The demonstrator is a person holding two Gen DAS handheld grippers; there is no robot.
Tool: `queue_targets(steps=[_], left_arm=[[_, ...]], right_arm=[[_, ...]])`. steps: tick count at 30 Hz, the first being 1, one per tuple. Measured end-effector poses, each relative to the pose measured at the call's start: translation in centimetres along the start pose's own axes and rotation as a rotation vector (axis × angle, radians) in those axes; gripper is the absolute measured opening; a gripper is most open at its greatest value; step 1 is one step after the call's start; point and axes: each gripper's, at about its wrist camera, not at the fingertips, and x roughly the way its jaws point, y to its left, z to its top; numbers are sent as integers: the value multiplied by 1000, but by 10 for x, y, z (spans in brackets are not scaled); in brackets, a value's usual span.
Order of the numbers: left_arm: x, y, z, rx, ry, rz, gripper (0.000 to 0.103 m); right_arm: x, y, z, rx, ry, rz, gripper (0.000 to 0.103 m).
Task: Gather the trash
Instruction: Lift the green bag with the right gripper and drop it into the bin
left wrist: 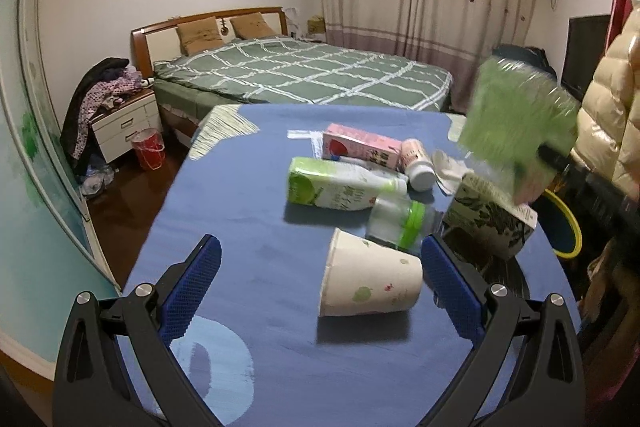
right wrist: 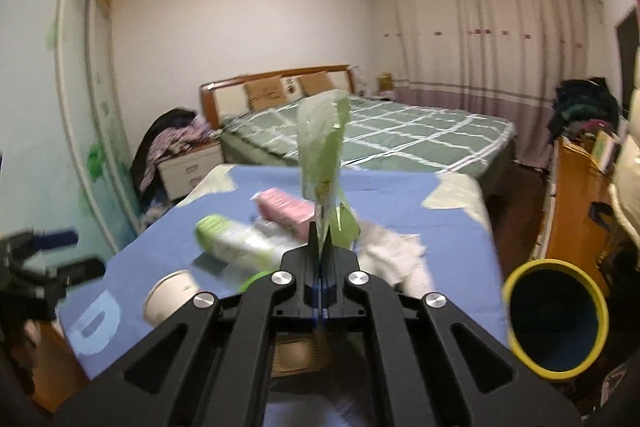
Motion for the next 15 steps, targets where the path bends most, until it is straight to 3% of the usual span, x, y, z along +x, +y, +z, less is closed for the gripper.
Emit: queue_targets(steps=[9, 15], left_arm=[[24, -12, -5, 17, 42, -6, 98], [33, -12, -3, 12, 48, 4, 98]], right_arm=[[-13, -103, 1, 136, -19, -256, 1], [11, -190, -18, 244, 82, -441, 1]])
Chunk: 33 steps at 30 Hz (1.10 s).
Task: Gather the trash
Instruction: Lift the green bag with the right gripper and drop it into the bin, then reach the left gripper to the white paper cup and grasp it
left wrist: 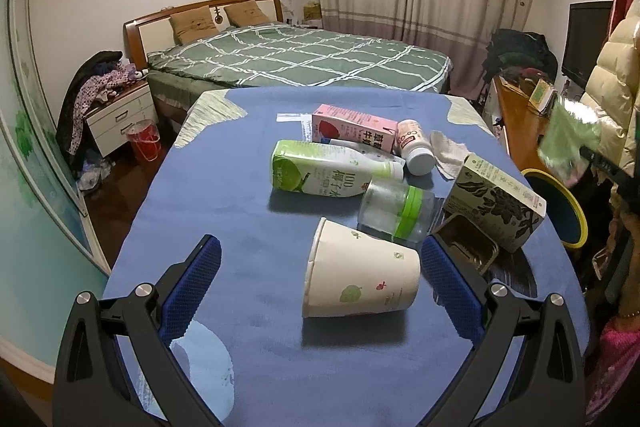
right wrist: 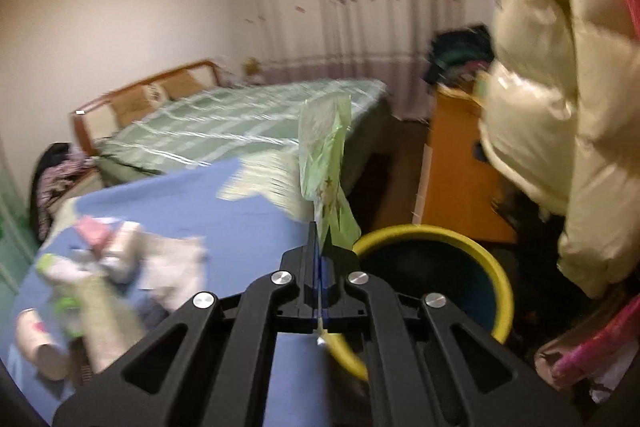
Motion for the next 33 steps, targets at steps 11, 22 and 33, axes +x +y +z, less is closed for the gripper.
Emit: queue_targets(steps=[11, 22, 33], left_arm=[[18, 0, -2, 10, 30, 16, 98], [44, 7, -7, 37, 64, -58, 98], [77, 17, -23, -13, 202, -227, 98]], right_arm=[[61, -53, -26, 105, 122, -159, 3], [54, -47, -29, 116, 112, -137, 30], [52, -31, -31, 88, 119, -109, 31]])
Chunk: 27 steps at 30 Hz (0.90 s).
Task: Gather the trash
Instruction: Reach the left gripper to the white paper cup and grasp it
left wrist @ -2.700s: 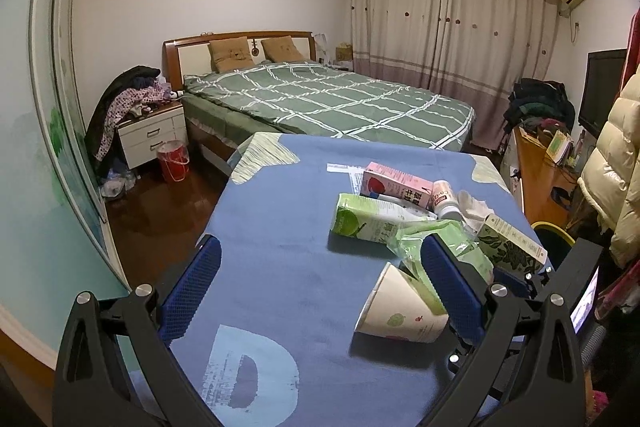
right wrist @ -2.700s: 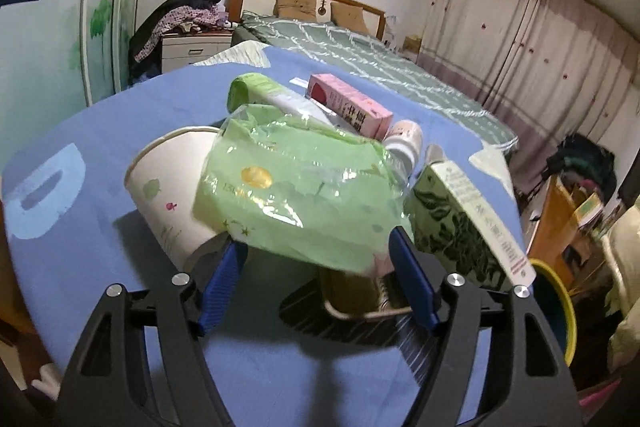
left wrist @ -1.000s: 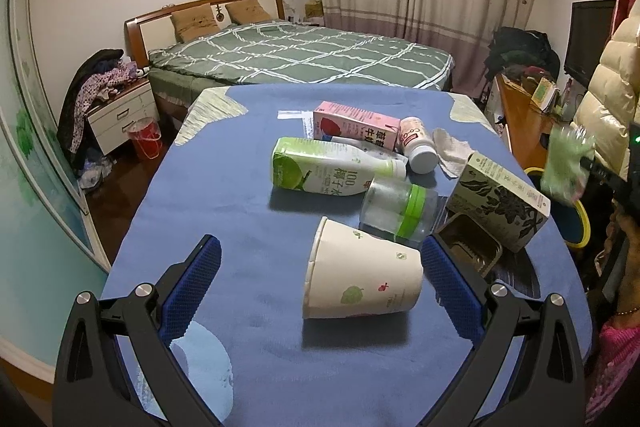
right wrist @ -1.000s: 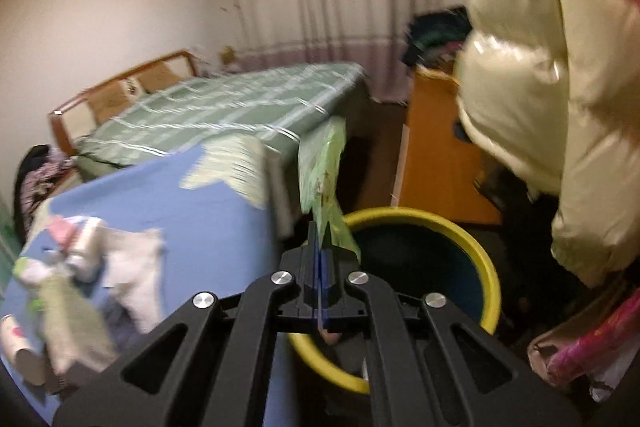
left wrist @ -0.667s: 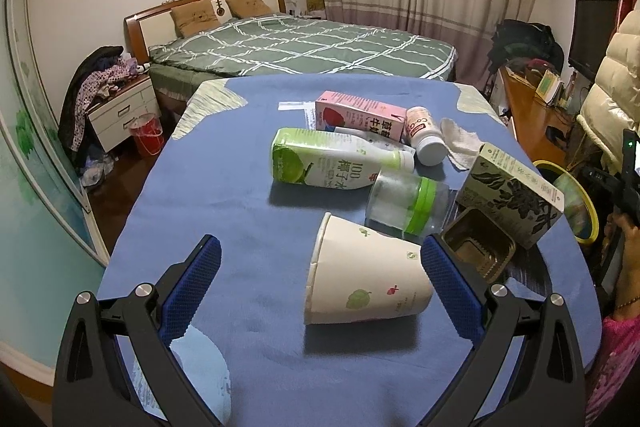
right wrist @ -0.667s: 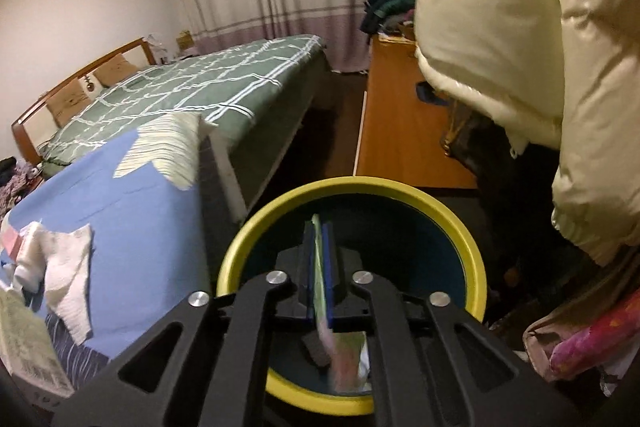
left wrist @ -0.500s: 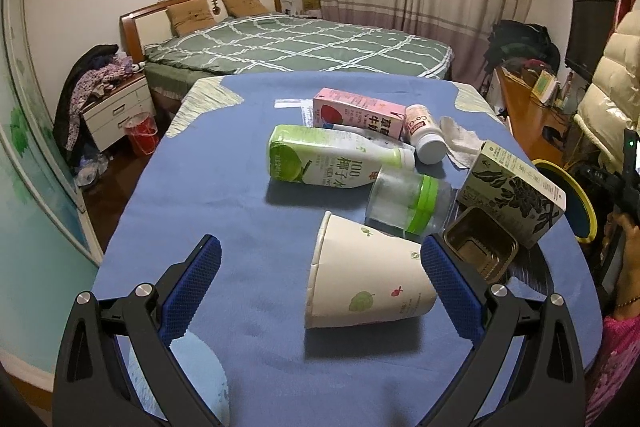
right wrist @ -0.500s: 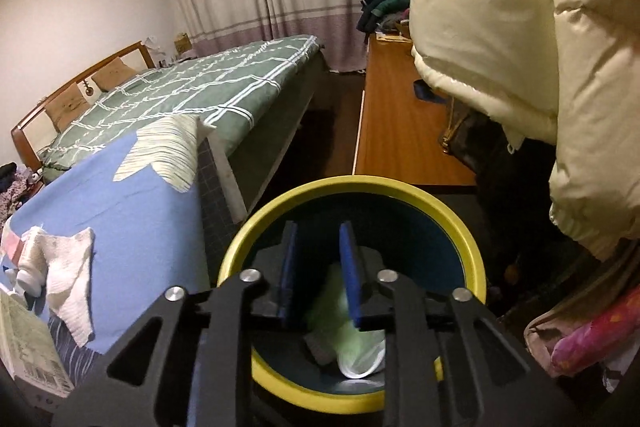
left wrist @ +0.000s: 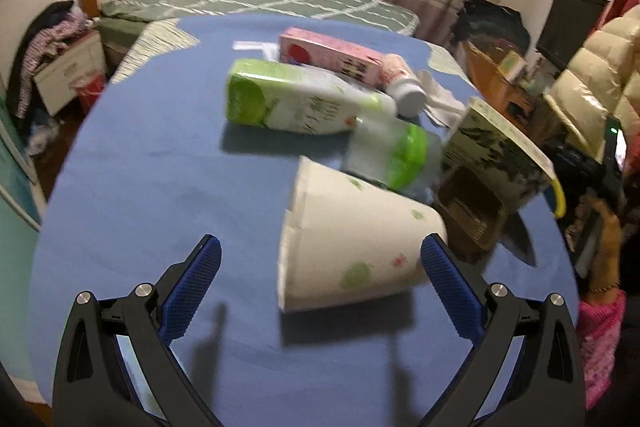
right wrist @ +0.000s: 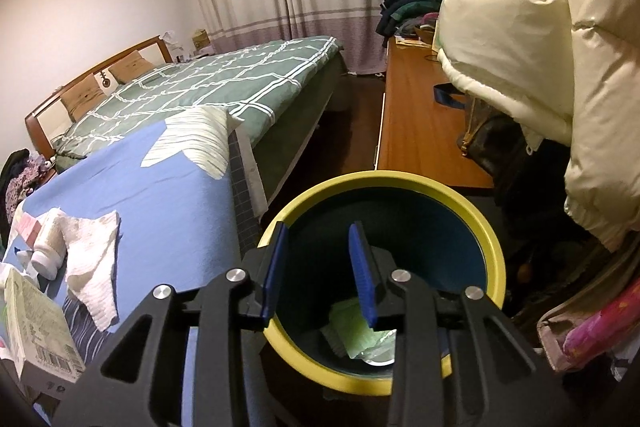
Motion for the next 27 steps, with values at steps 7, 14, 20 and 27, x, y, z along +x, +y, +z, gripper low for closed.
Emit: queue_targets(steps=[7, 14, 20, 27], left_arm=[[-5, -28, -17, 34, 84, -171, 98], [-34, -59, -19, 137, 77, -235, 98], [-38, -63, 4, 269, 30, -9, 98], [6, -85, 21, 635, 204, 3, 98]], right_arm=[[-7, -2, -1, 8, -13, 14, 32], [-14, -1, -2, 8, -19, 35, 33], [-17, -4, -3, 13, -25, 45, 35], [-20, -5, -3, 15, -22, 50, 36]])
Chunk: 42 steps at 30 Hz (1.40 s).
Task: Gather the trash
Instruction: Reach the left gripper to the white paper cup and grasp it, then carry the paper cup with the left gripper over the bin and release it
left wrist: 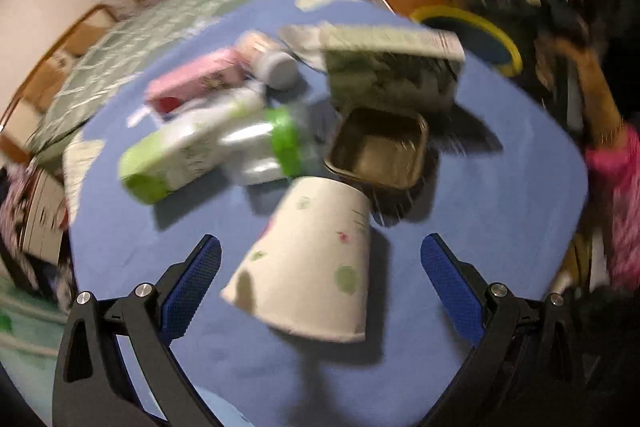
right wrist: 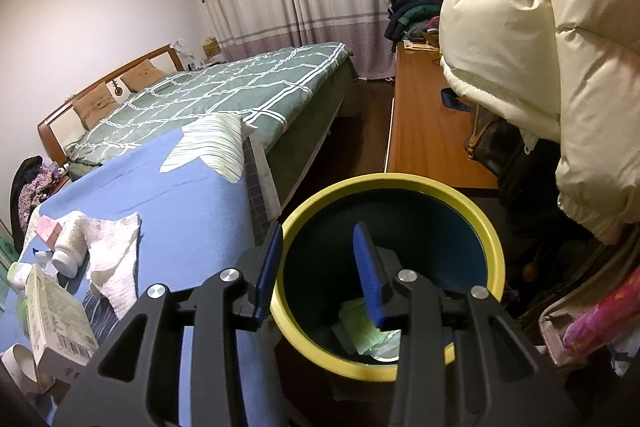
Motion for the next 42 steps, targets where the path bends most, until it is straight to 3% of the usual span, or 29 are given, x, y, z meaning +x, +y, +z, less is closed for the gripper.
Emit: queue_targets(steps=[5, 10, 12, 14, 18, 25, 31, 36, 42], left_arm=[[17, -2, 10, 135, 80, 9, 98], [34, 1, 17, 178, 159, -68, 98], [39, 2, 17, 187, 185, -71, 93], [43, 5, 18, 185, 206, -75, 79], [42, 10, 17, 155, 216, -86, 68], [25, 16, 13, 51, 150, -92, 62], [-17, 20, 28, 28, 57, -80, 62], [-52, 4, 71, 54, -54, -72, 62], [-50, -43, 149, 120, -137, -122, 62]], right_arm=[[3, -2, -1, -3, 15, -4, 37], [6, -2, -5, -9, 29, -1, 37], [7, -2, -5, -13, 33, 2, 37], [7, -2, -6, -16, 35, 3, 37], [8, -5, -7, -14, 37, 7, 38], [1, -9, -12, -9, 35, 15, 38], [-13, -8, -14, -13, 15, 27, 38], [-32, -14, -17, -15, -9, 31, 38], [-65, -31, -21, -17, -58, 14, 42]])
